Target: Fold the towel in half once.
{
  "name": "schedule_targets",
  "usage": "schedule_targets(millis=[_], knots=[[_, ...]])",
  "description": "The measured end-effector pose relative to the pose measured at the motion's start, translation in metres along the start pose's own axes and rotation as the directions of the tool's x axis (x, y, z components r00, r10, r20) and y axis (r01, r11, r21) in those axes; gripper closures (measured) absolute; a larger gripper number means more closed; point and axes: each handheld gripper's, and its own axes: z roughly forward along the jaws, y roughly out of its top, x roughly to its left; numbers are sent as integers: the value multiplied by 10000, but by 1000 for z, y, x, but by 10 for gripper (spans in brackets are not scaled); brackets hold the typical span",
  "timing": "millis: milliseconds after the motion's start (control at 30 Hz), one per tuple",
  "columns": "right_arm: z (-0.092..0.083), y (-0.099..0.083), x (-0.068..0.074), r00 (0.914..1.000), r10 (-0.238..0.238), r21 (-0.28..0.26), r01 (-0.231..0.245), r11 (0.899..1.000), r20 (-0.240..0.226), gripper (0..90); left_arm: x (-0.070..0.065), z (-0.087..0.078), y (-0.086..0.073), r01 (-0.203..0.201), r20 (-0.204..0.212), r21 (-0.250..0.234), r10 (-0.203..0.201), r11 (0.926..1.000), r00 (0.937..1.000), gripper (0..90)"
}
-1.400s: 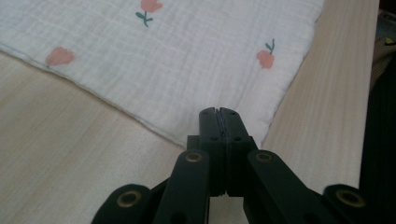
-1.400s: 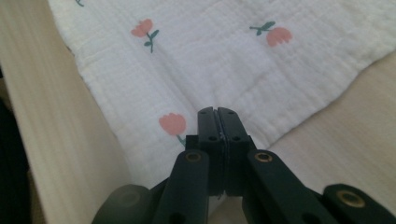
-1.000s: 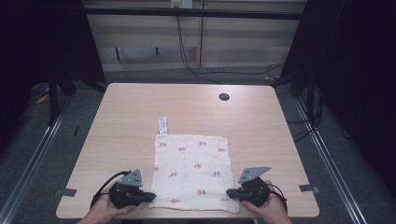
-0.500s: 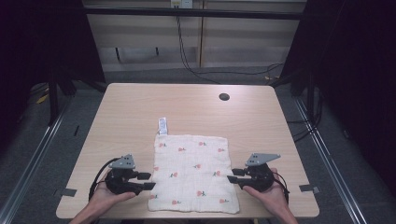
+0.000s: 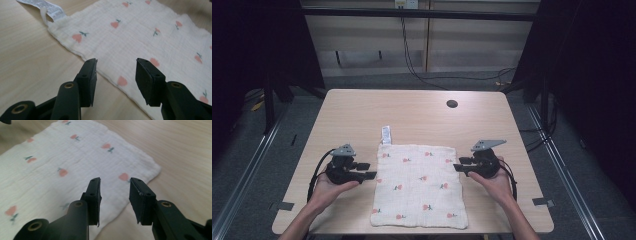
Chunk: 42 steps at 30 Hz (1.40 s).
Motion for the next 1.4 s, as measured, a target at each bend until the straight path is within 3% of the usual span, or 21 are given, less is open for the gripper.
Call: schedule_targets(millis=[233, 300, 367, 433, 600, 667, 833, 900, 967, 1100, 1167, 1233, 1267, 1333, 1400], knots=[[20, 9, -30, 9974, 656, -248, -649, 9976, 294, 605, 20, 11, 15, 210, -114, -194, -213, 9996, 9997, 533], [24, 10, -33, 9970, 731, -203, -726, 9972, 252, 603, 24, 12, 19, 144, -319, -390, -156, 9991, 9994, 534], [34, 16, -43, 9960, 837, -183, -832, 9964, 300, 610, 27, 15, 24, 401, -292, -343, -411, 9986, 9987, 534], [37, 18, -46, 9957, 906, -175, -903, 9958, 210, 615, 30, 18, 28, 387, -357, -394, -401, 9985, 9986, 535], [56, 29, -56, 9933, 746, 376, -782, 9962, 885, 603, 41, 27, 29, 518, -335, -547, -537, 9972, 9980, 531], [63, 28, -60, 9922, 830, 391, -869, 9954, 925, 604, 45, 31, 29, 567, -353, -520, -586, 9970, 9977, 525], [72, 25, -59, 9911, 690, 629, -765, 9951, 1140, 604, 53, 39, 32, 629, -448, -448, -649, 9970, 9969, 520], [73, 24, -57, 9948, 600, 509, -643, 9966, 821, 618, 58, 43, 32, 527, -646, -304, -546, 9981, 9964, 532], [74, 25, -54, 9961, 482, 612, -528, 9967, 745, 693, 64, 49, 30, 801, -714, -204, -813, 9966, 9941, 539], [75, 23, -52, 9974, 571, 599, -597, 9964, 446, 858, 68, 53, 29, 752, -927, -163, -764, 9970, 9928, 540], [75, 23, -55, 9967, 720, 487, -739, 9961, 381, 868, 71, 55, 31, 936, -1184, -422, -980, 9947, 9881, 517], [77, 22, -56, 9966, 756, 287, -766, 9967, 341, 871, 74, 58, 32, 1130, -1024, -476, -1173, 9925, 9878, 530], [77, 22, -56, 9969, 707, 224, -715, 9972, 350, 871, 74, 60, 33, 1035, -1242, -451, -1084, 9936, 9863, 533], [77, 23, -55, 9970, 719, 262, -726, 9970, 277, 871, 76, 60, 32, 1156, -1041, -575, -1212, 9916, 9872, 540], [78, 22, -56, 9969, 762, 268, -767, 9967, 187, 871, 75, 61, 33, 927, -1089, -392, -965, 9949, 9894, 545]])
